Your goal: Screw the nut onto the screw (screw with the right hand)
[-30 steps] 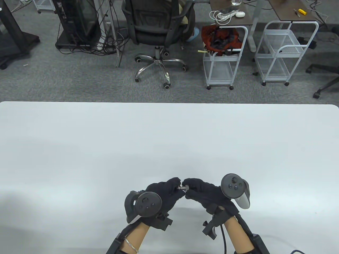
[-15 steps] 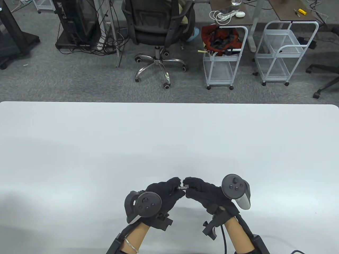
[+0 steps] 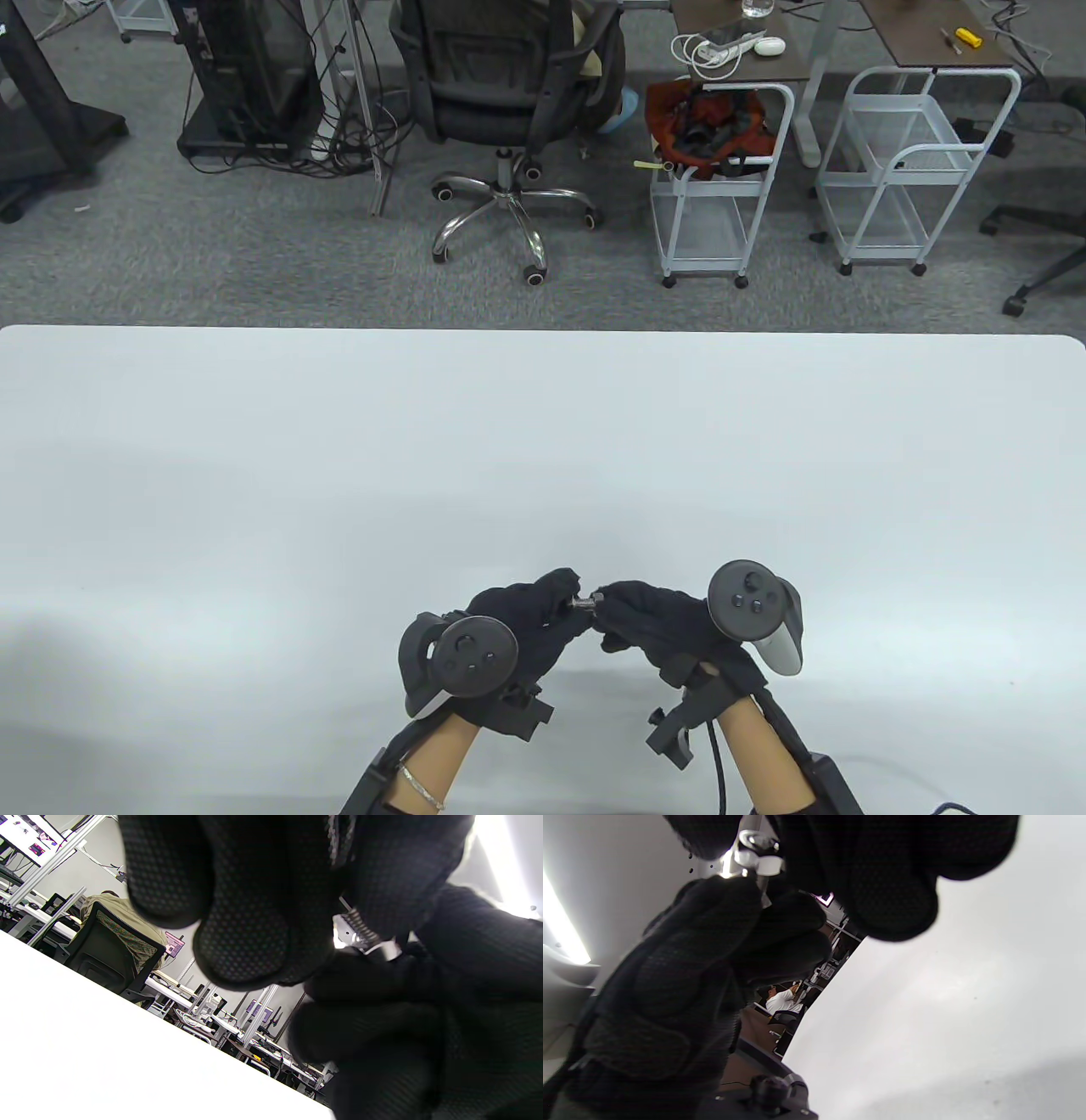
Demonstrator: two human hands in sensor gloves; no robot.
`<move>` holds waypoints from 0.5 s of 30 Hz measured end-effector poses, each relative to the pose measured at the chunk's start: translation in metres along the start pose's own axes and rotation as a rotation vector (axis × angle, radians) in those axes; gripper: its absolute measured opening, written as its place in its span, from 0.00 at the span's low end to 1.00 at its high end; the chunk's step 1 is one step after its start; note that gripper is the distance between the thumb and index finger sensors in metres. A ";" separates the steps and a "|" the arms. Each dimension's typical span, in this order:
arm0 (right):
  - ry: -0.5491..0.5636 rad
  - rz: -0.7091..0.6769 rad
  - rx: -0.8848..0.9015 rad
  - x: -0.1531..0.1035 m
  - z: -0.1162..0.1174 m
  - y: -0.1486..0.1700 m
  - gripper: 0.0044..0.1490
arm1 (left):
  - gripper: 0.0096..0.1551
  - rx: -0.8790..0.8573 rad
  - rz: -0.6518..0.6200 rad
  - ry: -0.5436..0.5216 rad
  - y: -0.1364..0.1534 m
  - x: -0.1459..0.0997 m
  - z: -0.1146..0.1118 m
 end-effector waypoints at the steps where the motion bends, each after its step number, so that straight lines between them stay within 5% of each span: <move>1: -0.006 -0.011 0.016 0.001 0.000 -0.001 0.38 | 0.27 -0.001 0.000 0.001 0.000 0.000 0.000; 15: -0.002 0.029 -0.042 0.000 0.000 0.000 0.31 | 0.26 0.009 -0.002 -0.001 0.000 0.000 -0.001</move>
Point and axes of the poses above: the tracker on the back of each hand, its own y axis roughly to the little-finger side, its own x axis roughly from the wrist to the fingertips, z = x × y, the point moved 2 cm from there along x, roughly from the wrist to the fingertips, and after that the axes turned 12 degrees about -x, right-handed, at the moved point
